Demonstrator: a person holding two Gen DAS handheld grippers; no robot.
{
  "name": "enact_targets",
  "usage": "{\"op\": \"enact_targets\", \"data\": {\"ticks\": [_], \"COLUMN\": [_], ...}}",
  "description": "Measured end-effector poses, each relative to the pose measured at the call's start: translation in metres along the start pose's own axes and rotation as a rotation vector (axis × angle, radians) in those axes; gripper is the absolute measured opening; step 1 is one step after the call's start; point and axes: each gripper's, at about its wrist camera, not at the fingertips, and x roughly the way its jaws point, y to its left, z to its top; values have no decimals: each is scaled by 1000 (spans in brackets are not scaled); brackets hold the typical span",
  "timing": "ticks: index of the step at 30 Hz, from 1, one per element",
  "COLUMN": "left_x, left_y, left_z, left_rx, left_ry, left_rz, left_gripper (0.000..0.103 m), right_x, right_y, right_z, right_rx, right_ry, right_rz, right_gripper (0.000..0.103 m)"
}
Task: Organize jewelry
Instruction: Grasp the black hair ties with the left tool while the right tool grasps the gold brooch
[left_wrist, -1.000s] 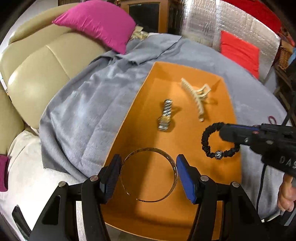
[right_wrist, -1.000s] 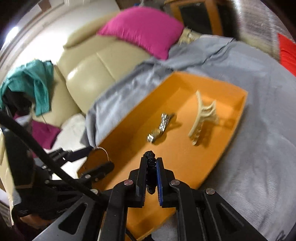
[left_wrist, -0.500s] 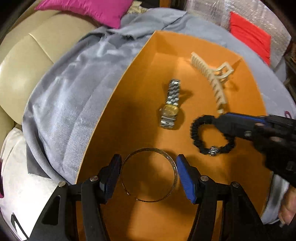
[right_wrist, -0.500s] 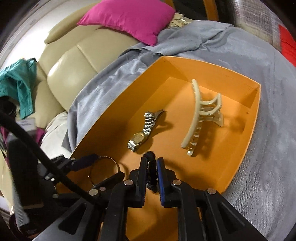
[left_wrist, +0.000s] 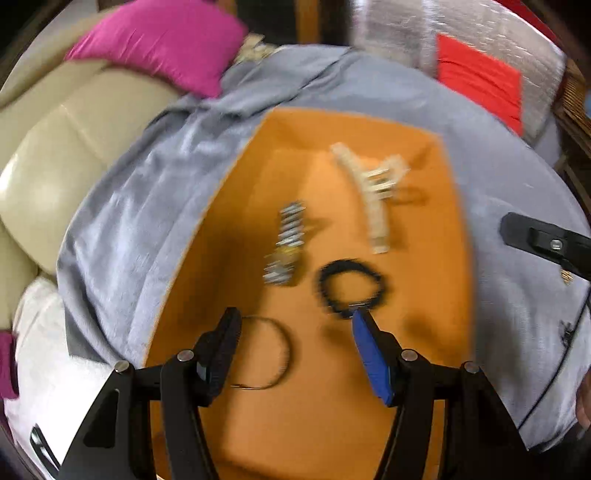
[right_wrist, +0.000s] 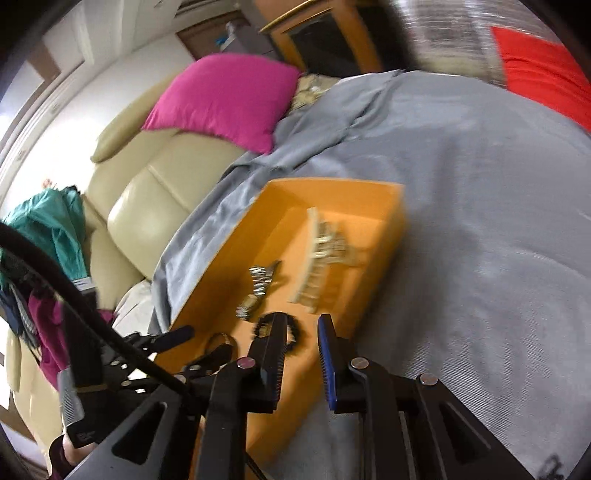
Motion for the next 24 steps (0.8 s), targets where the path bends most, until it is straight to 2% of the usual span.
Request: {"op": "enact_targets", "data": {"ticks": [6,9,12,17,24], "left_x": [-31,-33,-29,-15,-5], "left_y": [-88,-131,-171,-221,-269], "left_z": [0,-9,-22,-37,-45], "left_rx": [160,229,275,346,450], "left_ry": [-55,-41,-17,6,-32], "left_rz": [-89,-142,-191,-275,-389], "left_gripper": [67,68,68,68,68], "right_x": [-58,-89,-119,-158,-175], "right_y": [-63,-105,-145,-196,-242], "right_z": [-11,-19,-29,-48,-66], "right_rx": [101,180,260,385,477], "right_ry": [-49,-64,-84,-100,-81], "right_rz": [-74,-110,-145,-167,-201], "right_gripper": [20,26,27,27,27]}}
